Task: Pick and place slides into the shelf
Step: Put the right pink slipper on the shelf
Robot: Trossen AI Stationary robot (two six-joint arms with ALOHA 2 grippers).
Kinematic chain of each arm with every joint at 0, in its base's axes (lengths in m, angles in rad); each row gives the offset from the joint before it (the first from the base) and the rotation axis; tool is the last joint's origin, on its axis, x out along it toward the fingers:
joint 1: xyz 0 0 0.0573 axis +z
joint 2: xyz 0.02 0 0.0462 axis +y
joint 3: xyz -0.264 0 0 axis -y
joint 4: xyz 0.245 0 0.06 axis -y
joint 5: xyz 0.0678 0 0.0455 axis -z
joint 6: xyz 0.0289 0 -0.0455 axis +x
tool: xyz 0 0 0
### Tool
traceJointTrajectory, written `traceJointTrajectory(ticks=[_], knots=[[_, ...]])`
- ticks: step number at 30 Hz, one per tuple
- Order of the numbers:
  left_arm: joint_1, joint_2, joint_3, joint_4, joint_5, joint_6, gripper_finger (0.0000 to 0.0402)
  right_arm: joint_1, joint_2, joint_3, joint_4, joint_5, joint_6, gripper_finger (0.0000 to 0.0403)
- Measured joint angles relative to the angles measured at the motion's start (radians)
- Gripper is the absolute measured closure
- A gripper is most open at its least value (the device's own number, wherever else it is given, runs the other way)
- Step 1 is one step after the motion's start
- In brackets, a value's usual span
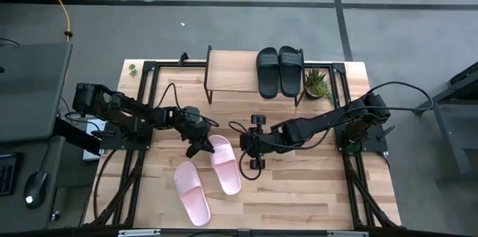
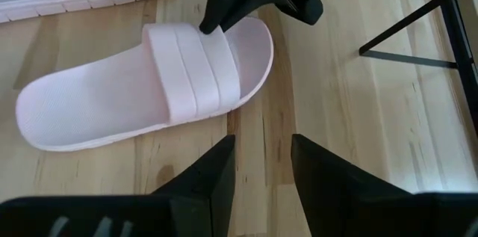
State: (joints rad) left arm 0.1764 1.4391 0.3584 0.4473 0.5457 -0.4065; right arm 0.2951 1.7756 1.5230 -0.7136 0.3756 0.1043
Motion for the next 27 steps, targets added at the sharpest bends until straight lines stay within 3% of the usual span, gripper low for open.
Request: traceJointTrajectory(ticks=[14,27], knots=[[0.000,0.000,0.000,0.015,-0.004,0.020,0.0394,0.001,0.000,0.000,0.000,0.004,-0.023,0.0280],[-0.001,0.000,0.046,0.024,0.015,0.017,0.0399,0.089,0.000,0.000,0.051,0.124,-0.169,0.0280]])
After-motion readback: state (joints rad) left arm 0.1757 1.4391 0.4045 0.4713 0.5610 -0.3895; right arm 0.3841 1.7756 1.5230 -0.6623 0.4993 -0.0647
